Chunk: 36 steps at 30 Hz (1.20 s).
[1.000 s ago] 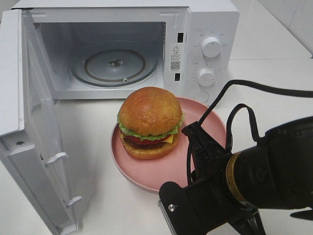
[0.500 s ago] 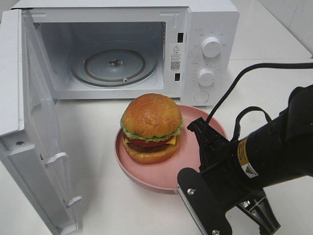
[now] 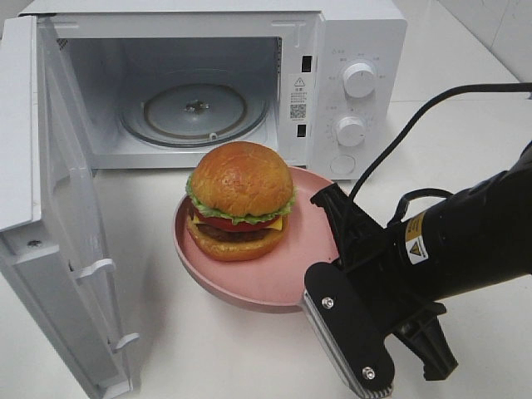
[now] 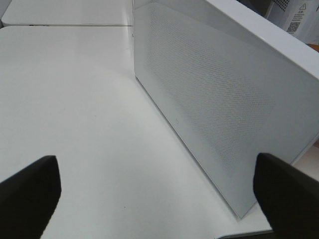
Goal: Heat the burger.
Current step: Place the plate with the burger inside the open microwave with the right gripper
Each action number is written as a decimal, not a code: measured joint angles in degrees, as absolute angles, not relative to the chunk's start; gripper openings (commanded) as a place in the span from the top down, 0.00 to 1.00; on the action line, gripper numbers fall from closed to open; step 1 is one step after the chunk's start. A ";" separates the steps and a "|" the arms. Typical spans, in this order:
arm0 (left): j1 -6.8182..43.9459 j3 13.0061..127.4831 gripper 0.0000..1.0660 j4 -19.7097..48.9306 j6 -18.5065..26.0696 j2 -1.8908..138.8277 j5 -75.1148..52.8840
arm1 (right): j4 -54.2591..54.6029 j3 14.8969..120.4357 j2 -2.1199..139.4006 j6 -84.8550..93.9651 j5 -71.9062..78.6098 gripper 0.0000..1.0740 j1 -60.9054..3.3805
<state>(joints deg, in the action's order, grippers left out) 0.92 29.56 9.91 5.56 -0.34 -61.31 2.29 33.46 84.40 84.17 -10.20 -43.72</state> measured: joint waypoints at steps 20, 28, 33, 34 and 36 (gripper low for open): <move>0.92 29.56 0.08 9.91 5.56 -0.34 -61.31 | 2.29 40.97 90.87 83.19 -6.36 1.00 -43.66; 0.92 29.56 0.08 9.91 5.56 -0.34 -61.31 | 2.29 46.18 95.34 83.08 -7.22 1.00 -43.72; 0.92 29.56 0.08 9.91 5.56 -0.34 -61.31 | 2.23 49.62 98.03 83.02 -9.05 1.00 -43.72; 0.92 29.56 0.08 9.91 5.56 -0.34 -61.31 | 2.18 50.36 98.61 82.79 -9.63 1.00 -43.72; 0.92 29.56 0.08 9.91 5.56 -0.34 -61.31 | 2.06 52.14 99.47 82.45 -10.49 1.00 -43.72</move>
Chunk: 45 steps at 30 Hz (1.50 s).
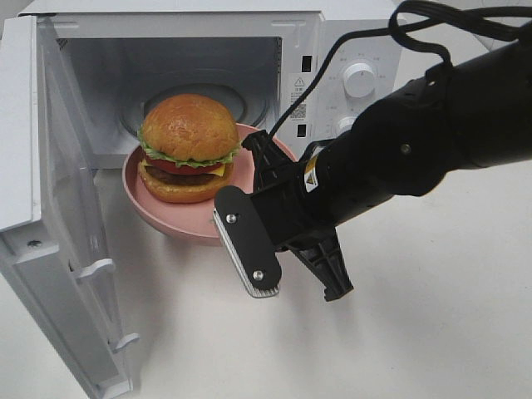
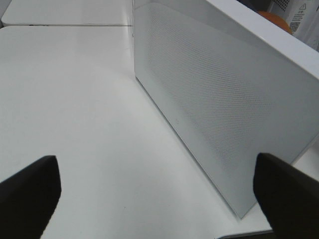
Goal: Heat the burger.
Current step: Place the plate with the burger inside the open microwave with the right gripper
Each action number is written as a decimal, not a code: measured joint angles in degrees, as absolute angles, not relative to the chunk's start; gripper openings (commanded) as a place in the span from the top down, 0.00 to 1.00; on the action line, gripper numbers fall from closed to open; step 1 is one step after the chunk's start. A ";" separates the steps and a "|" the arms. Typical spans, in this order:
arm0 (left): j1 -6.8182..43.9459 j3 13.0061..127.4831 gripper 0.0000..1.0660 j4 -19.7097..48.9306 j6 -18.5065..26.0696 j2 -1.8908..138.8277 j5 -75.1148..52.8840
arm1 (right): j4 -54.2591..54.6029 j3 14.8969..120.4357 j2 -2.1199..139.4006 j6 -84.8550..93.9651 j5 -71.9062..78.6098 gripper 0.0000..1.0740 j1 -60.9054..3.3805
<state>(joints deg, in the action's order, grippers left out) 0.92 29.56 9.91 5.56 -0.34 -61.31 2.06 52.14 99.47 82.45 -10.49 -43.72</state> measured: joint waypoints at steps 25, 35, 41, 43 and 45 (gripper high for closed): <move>0.92 29.56 0.08 9.91 5.56 -0.34 -61.31 | -7.10 73.22 111.96 71.68 -19.37 1.00 -42.80; 0.92 29.56 0.08 9.85 5.56 -0.34 -61.31 | -8.19 80.96 116.88 68.53 -20.17 1.00 -41.37; 0.92 29.56 0.08 9.85 5.56 -0.34 -61.31 | -8.25 89.21 121.93 65.60 -25.27 1.00 -40.85; 0.92 29.56 0.08 9.85 5.56 -0.34 -61.31 | -8.25 90.07 122.50 65.49 -25.78 1.00 -40.85; 0.92 29.56 0.08 9.85 5.56 -0.34 -61.31 | -8.25 92.02 123.93 65.43 -26.76 1.00 -40.79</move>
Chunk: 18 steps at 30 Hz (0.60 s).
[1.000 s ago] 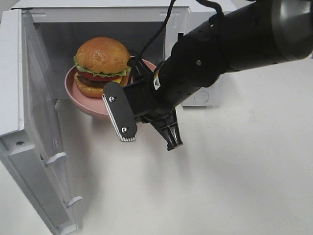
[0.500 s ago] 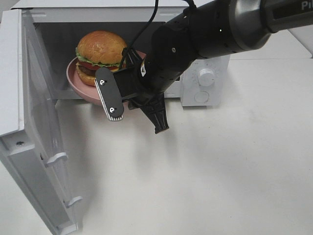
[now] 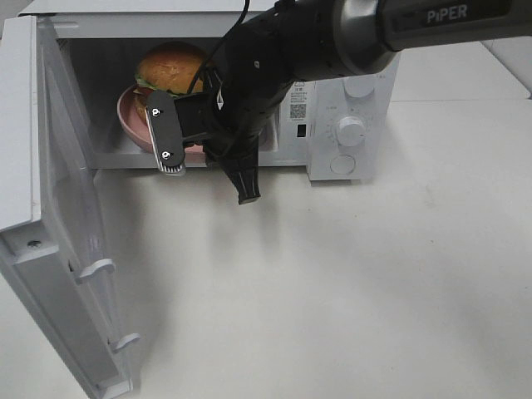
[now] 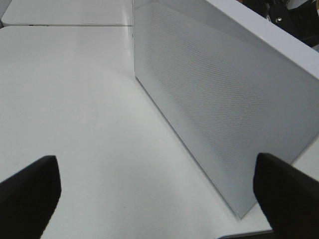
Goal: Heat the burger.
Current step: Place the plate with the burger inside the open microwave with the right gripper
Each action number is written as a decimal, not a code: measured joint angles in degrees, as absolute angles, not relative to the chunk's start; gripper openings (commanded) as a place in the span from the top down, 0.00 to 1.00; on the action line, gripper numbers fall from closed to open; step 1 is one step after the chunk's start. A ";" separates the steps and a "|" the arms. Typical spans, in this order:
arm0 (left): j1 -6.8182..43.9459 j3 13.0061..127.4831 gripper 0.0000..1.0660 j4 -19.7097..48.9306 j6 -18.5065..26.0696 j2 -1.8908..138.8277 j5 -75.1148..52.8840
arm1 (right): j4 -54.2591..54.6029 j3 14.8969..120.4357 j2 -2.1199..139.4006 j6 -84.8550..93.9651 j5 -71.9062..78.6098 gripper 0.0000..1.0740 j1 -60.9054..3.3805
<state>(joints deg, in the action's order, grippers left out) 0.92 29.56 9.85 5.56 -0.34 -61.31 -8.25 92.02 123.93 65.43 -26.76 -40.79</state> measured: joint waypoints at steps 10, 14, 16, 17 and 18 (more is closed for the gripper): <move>0.92 29.56 0.08 9.85 5.56 -0.34 -61.31 | -8.25 100.15 128.97 65.03 -30.19 1.00 -38.73; 0.92 29.56 0.08 9.85 5.56 -0.34 -61.31 | -8.65 102.16 129.89 64.97 -31.46 1.00 -38.04; 0.92 29.56 0.08 9.85 5.56 -0.34 -61.31 | -8.71 102.56 130.12 64.97 -31.51 1.00 -37.99; 0.92 29.56 0.08 9.85 5.56 -0.34 -61.31 | -8.71 102.56 130.12 64.97 -31.51 1.00 -37.99; 0.92 29.56 0.08 9.85 5.56 -0.34 -61.31 | -8.71 103.30 130.46 65.03 -31.57 1.00 -37.82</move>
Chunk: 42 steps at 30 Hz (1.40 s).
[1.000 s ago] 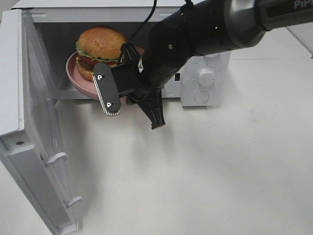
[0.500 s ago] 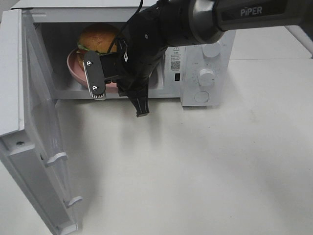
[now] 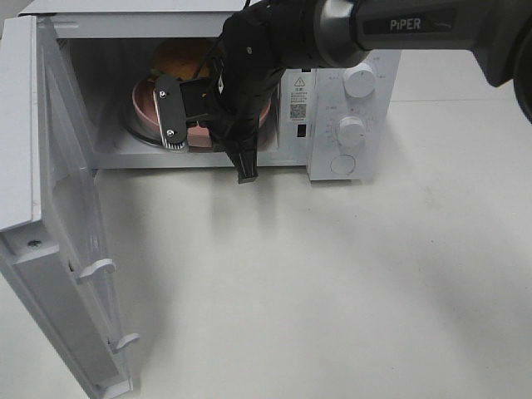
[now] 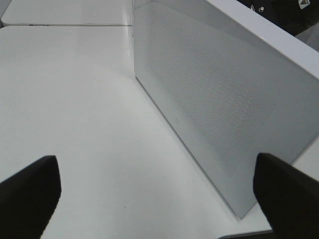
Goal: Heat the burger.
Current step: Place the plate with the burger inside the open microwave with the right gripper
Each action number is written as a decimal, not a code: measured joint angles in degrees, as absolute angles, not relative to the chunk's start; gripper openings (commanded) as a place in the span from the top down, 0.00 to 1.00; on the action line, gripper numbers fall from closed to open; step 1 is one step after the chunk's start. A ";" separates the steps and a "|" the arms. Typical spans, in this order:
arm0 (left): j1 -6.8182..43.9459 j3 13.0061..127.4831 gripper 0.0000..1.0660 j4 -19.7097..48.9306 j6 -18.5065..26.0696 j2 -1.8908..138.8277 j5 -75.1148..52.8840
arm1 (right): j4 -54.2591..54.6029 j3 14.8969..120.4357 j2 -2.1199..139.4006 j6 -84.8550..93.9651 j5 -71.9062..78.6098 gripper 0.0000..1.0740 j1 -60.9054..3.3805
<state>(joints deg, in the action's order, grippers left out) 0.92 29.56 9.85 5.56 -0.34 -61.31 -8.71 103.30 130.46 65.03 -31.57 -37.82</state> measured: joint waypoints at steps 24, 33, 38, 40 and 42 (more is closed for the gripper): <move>0.92 29.56 0.08 9.85 5.56 -0.34 -61.31 | -7.22 109.84 136.42 67.27 -30.77 1.00 -36.78; 0.92 29.56 0.08 9.85 5.56 -0.34 -61.31 | -6.82 110.24 136.82 67.72 -28.82 0.86 -36.78; 0.92 29.56 0.08 9.85 5.56 -0.34 -61.31 | -6.82 110.47 136.65 66.86 -27.44 0.70 -36.78; 0.92 29.56 0.08 9.85 5.56 -0.34 -61.31 | -6.76 110.52 136.65 66.35 -27.27 0.63 -36.78; 0.92 29.56 0.08 9.85 5.56 -0.34 -61.31 | -6.76 110.70 136.65 64.11 -27.16 0.54 -36.78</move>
